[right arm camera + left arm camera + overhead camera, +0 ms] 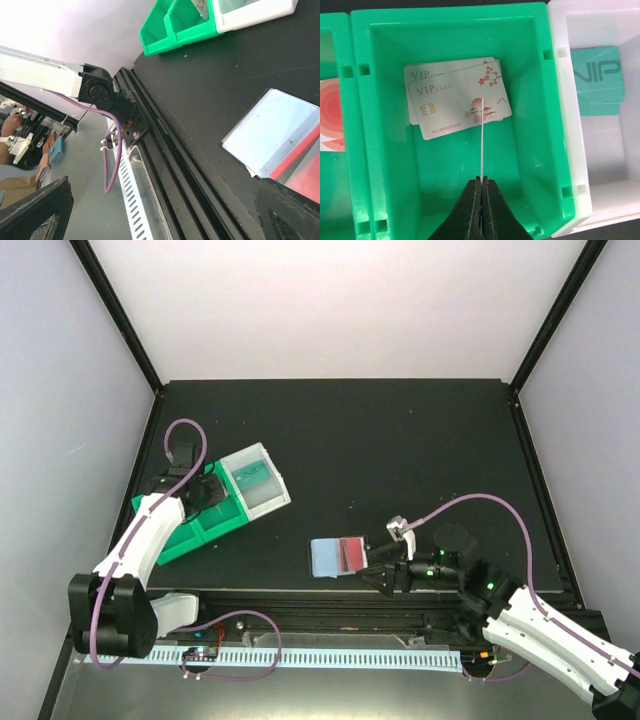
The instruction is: Take the credit cards out of the card holder
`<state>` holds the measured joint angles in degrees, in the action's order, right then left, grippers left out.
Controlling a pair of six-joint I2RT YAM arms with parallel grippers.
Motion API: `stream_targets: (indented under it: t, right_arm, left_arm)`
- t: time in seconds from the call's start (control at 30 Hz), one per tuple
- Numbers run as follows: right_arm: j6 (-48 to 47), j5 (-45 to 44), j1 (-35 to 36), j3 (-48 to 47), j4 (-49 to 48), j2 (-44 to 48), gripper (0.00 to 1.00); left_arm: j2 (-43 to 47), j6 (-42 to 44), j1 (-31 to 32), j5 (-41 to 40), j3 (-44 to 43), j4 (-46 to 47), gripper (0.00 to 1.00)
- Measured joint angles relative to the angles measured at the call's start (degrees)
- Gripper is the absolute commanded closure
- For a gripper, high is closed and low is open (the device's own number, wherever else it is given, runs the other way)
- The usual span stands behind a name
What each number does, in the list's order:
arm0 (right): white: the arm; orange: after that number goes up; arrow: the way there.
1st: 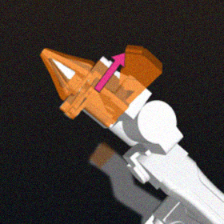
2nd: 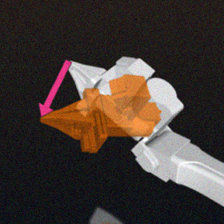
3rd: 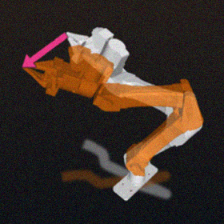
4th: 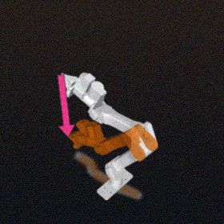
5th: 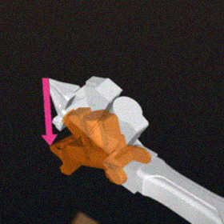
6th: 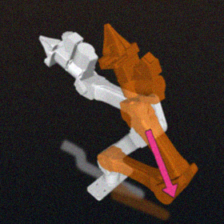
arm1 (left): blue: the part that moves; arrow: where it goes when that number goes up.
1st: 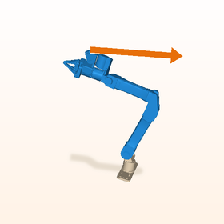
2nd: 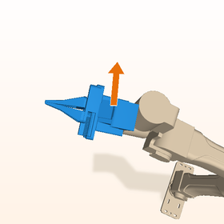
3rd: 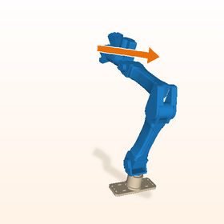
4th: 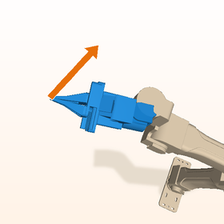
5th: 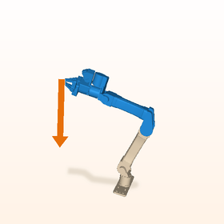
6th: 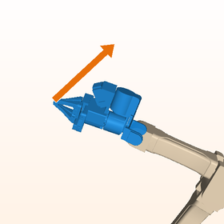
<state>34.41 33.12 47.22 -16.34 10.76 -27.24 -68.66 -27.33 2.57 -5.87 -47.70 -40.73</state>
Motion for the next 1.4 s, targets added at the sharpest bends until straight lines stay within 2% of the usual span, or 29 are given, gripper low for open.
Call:
stream_targets:
  t: [0.4,0.63,0.8,1.0,1.4]
  right_arm:
    - [0.63,-0.07,0.00,0.52,0.02,1.60,0.00]
    - [0.63,-0.13,0.00,0.59,0.09,2.10,0.00]
    - [0.68,-0.33,0.00,0.81,0.20,2.82,0.00]
    - [0.70,-1.03,0.00,0.85,0.44,2.93,0.00]
    - [0.63,-1.51,0.00,0.85,0.46,2.27,0.00]
  left_arm:
    - [10.97,-6.01,-0.04,-2.05,4.02,4.22,0.99]
    - [15.63,-10.19,-0.39,-7.67,8.79,10.10,0.98]
    - [15.85,-11.21,-0.44,-10.45,12.74,16.50,0.98]
    - [15.10,-12.70,-0.61,-10.08,16.11,21.70,0.99]
    - [6.69,-13.42,-0.63,-8.48,16.81,27.67,0.98]
